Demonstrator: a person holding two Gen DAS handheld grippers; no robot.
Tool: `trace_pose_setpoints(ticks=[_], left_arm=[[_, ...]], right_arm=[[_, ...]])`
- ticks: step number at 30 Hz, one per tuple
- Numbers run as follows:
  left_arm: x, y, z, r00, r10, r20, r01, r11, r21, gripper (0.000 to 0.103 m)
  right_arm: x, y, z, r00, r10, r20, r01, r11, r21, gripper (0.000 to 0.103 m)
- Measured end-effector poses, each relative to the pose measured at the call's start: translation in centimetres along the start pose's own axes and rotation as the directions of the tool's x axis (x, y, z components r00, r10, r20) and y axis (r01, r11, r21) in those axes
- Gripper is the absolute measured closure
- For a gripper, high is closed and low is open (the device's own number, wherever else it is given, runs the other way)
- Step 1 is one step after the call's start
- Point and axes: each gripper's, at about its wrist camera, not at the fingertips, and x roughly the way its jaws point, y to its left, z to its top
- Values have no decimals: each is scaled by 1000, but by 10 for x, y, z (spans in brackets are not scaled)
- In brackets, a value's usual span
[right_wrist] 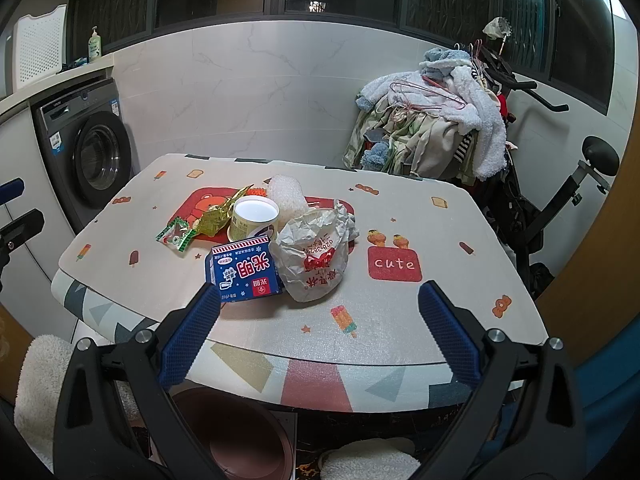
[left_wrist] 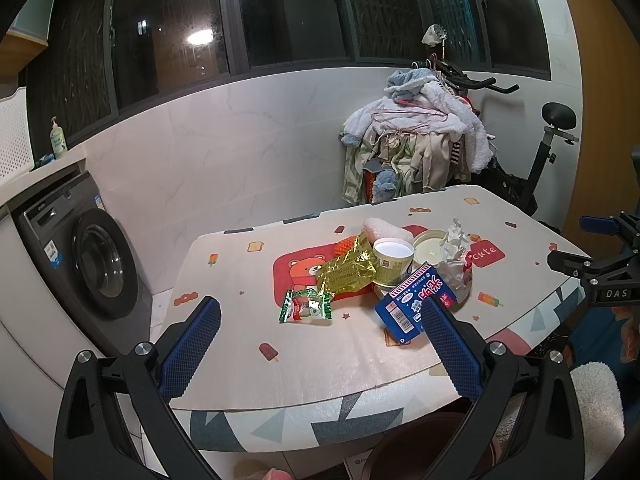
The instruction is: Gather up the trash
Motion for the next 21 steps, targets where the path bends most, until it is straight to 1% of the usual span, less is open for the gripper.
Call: trace_pose_setpoints(ticks=[6, 9, 12, 14, 16, 18, 21], left_arm=[[0, 0, 0, 1000, 2, 1, -2, 1000, -1, 5], [3, 1, 0, 1000, -26, -13, 26, 1000, -3, 5], [12, 2, -4, 1000, -22, -22, 22, 1000, 7, 5], [21, 3, -10, 999, -19, -46, 20, 1000, 18, 5], [28, 5, -16, 998, -33, -60, 34, 999, 22, 5], [34, 8, -22, 997, -48, -58, 48, 999, 10, 5], [42, 13, -29, 997, -48, -55, 47, 999, -16, 5]], right_arm=[[0, 0, 0, 1000, 3, 0, -3, 1000, 2, 6], [1, -3, -2, 1000, 3, 15, -4, 1000, 15, 5], [3, -10, -5, 999, 32, 30, -33, 998, 57, 6], [6, -12, -7, 997, 59, 39, -62, 995, 79, 6], [12, -10, -11, 997, 77, 26, -79, 994, 80, 6], [21, -5, -15, 996, 89, -5, -89, 994, 68, 6], [36, 3, -23, 991, 117, -58, -114, 992, 53, 6]])
